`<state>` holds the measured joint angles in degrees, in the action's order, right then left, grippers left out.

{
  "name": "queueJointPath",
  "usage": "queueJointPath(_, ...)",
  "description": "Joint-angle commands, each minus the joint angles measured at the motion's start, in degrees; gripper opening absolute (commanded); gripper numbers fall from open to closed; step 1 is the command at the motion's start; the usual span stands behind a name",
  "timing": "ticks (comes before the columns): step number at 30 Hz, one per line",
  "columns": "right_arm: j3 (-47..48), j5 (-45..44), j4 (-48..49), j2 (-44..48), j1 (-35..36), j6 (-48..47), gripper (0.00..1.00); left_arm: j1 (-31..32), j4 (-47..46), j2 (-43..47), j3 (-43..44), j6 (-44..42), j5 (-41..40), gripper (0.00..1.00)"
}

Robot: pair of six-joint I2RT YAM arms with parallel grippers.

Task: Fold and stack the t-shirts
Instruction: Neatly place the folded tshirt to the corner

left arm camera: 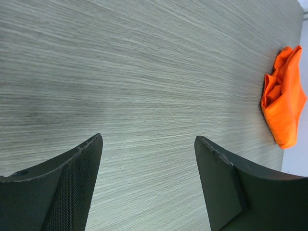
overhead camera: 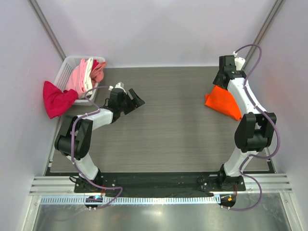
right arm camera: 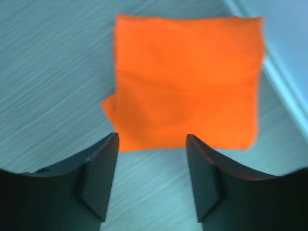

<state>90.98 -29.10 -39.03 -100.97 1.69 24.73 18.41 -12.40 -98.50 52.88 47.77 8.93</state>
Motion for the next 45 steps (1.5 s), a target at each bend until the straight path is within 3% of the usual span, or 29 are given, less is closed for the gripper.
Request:
queueJointPath(1,-1.16,15.54,6.51,-2.28,-1.69,-0.92,0.59,0.04,-3.24,1.91,0.46,-0.39,0.74,0.78)
queueJointPath(6,5.51,21.36,6.51,-10.46,0.77,-0.91,0.28,0.04,-3.15,2.08,0.56,-0.75,0.83,0.77)
queueJointPath(9,9.03,21.37,5.81,-15.39,1.91,-1.61,0.15,0.13,-2.98,2.35,0.38,-0.83,0.56,0.77)
queueJointPath(18,16.77,13.39,1.41,-25.85,2.79,-0.13,0.02,0.04,-2.89,2.43,0.38,-0.75,0.83,0.76)
queueJointPath(23,14.67,8.63,-0.61,-26.39,2.79,1.11,0.01,0.13,-2.45,2.35,0.82,-1.19,1.09,0.76)
queueJointPath(29,5.45,9.51,-1.93,-22.97,2.7,0.05,0.01,-0.04,-1.92,2.78,0.65,-1.1,0.92,0.76)
queueJointPath(37,-15.54,5.81,1.85,-7.42,2.61,1.37,0.01,0.13,-3.15,4.8,-1.64,-0.48,0.65,0.75)
queueJointPath(40,-20.73,8.61,4.12,-1.18,2.61,1.55,0.01,0.04,-3.85,5.94,-2.87,-0.4,0.48,0.75)
queueJointPath(43,-22.16,12.92,5.45,4.1,3.14,0.41,0.08,0.13,-4.91,7.44,-4.36,-0.66,0.48,0.76)
queueJointPath(45,-23.21,15.29,7.55,8.83,4.45,-1.17,0.23,0.13,-5.43,8.32,-5.24,-1.01,0.74,0.78)
